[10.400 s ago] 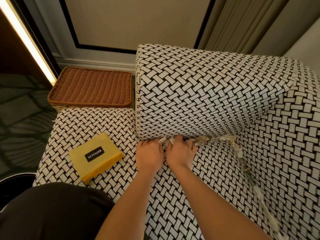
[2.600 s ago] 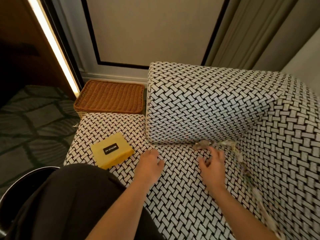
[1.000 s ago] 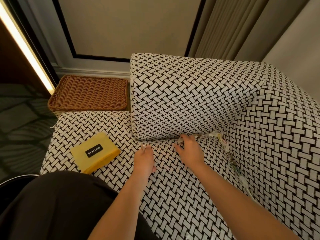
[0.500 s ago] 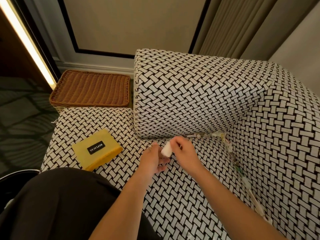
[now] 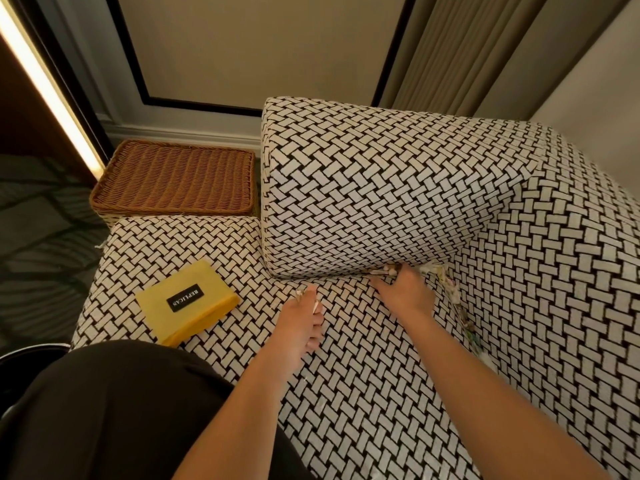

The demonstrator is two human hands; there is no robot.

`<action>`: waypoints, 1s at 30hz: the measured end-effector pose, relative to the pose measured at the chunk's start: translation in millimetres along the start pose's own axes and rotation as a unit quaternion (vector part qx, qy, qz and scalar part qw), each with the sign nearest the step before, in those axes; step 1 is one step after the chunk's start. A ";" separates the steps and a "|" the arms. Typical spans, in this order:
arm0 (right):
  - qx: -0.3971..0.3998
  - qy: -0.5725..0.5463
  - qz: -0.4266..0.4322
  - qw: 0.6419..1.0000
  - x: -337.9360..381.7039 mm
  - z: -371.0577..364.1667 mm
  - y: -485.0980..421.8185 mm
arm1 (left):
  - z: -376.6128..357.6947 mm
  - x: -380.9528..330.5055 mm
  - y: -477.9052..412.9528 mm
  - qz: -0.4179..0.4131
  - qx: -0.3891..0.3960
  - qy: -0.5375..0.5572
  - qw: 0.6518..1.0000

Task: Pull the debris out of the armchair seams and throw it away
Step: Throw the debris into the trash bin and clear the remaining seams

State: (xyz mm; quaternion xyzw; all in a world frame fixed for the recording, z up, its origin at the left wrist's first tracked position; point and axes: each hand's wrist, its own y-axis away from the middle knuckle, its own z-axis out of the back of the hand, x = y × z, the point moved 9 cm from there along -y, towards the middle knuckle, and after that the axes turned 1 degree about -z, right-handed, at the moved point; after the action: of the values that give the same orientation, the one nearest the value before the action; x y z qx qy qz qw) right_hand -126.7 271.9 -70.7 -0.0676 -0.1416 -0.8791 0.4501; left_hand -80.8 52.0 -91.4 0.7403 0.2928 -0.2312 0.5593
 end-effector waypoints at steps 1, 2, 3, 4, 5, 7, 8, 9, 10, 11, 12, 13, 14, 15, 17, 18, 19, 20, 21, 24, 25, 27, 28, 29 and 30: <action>0.005 0.014 -0.013 1.000 0.7 -0.4 -3.3 | 0.6 0.2 -1.5 0.001 -0.003 0.002 1.000; 0.012 0.029 -0.025 0.999 1.9 -0.5 -5.4 | 1.1 0.8 -2.8 0.002 -0.006 0.004 1.000; 0.018 0.045 -0.034 0.998 4.3 -0.7 -7.7 | 1.8 1.1 -4.0 0.004 -0.009 0.005 1.000; 0.023 0.057 -0.039 0.997 7.0 -1.1 -10.3 | 2.4 1.2 -4.6 0.004 -0.013 0.004 1.000; 0.025 0.067 -0.045 0.996 9.8 -2.0 -12.7 | 2.9 0.8 -4.8 0.003 -0.016 0.001 1.000; 0.019 0.085 -0.060 0.994 13.9 -3.8 -15.3 | 2.3 -0.8 -3.6 -0.002 -0.018 -0.008 1.000; 0.010 0.090 -0.067 0.994 14.9 -5.1 -15.4 | 1.7 -1.3 -2.8 -0.004 -0.016 -0.012 1.000; -0.006 0.092 -0.069 0.993 15.9 -4.7 -14.7 | 1.4 -1.4 -2.5 -0.005 -0.014 -0.013 1.000; -0.028 0.090 -0.070 0.993 16.0 -3.3 -13.2 | 1.8 -1.4 -2.5 -0.005 -0.013 -0.013 1.000; -0.051 0.089 -0.070 0.992 14.9 -0.5 -12.2 | 2.2 -1.3 -2.2 -0.005 -0.012 -0.010 1.000; -0.069 0.086 -0.069 0.991 12.7 3.1 -11.5 | 3.0 -1.1 -1.8 -0.004 -0.013 -0.006 1.000; -0.081 0.080 -0.068 0.991 10.6 5.3 -12.6 | 4.1 -1.3 -1.6 -0.004 -0.014 -0.002 1.000; -0.085 0.071 -0.065 0.992 8.7 5.3 -14.6 | 5.4 -2.0 -2.0 -0.006 -0.016 0.001 1.000; -0.083 0.059 -0.059 0.993 7.1 4.7 -16.6 | 6.7 -2.1 -2.5 -0.007 -0.019 0.004 1.000; -0.092 0.031 -0.035 0.995 5.2 4.1 -16.8 | 7.9 -1.6 -2.8 -0.004 -0.024 0.003 1.000; -0.108 0.013 -0.013 0.994 5.8 5.7 -15.2 | 8.1 -1.0 -3.1 -0.002 -0.026 0.001 1.000; -0.128 -0.008 0.015 0.992 7.2 8.4 -11.4 | 8.6 -0.2 -3.2 0.000 -0.026 0.001 1.000; -0.145 -0.031 0.046 0.988 9.0 11.1 -6.2 | 7.9 -0.2 -2.9 0.001 -0.023 0.004 1.000; -0.157 -0.052 0.076 0.983 11.1 12.6 0.5 | 7.6 -0.2 -2.6 0.002 -0.020 0.009 1.000; -0.153 -0.098 0.132 0.974 16.1 8.4 24.0 | 8.6 -1.5 0.7 -0.005 -0.026 0.019 0.999; -0.142 -0.115 0.141 0.973 18.0 5.6 33.3 | 9.7 -2.5 2.9 -0.011 -0.028 0.017 0.999; -0.104 -0.153 0.157 0.970 23.4 -4.8 51.5 | 10.5 -6.3 8.0 -0.028 -0.029 0.000 0.999; -0.076 -0.184 0.166 0.966 27.6 -10.3 60.0 | 11.2 -9.1 12.4 -0.037 -0.030 -0.010 0.999; -0.043 -0.225 0.174 0.958 33.9 -13.6 69.2 | 11.8 -12.4 17.5 -0.042 -0.029 -0.019 0.999; -0.010 -0.270 0.181 0.946 42.1 -15.6 77.8 | 11.9 -16.2 23.2 -0.045 -0.025 -0.029 0.998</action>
State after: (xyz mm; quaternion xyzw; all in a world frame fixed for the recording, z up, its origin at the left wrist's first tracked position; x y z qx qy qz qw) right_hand -88.1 191.4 -60.5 -0.3314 -0.2349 -0.7326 0.5462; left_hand -76.6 33.0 -67.6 0.7053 0.3152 -0.2700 0.5747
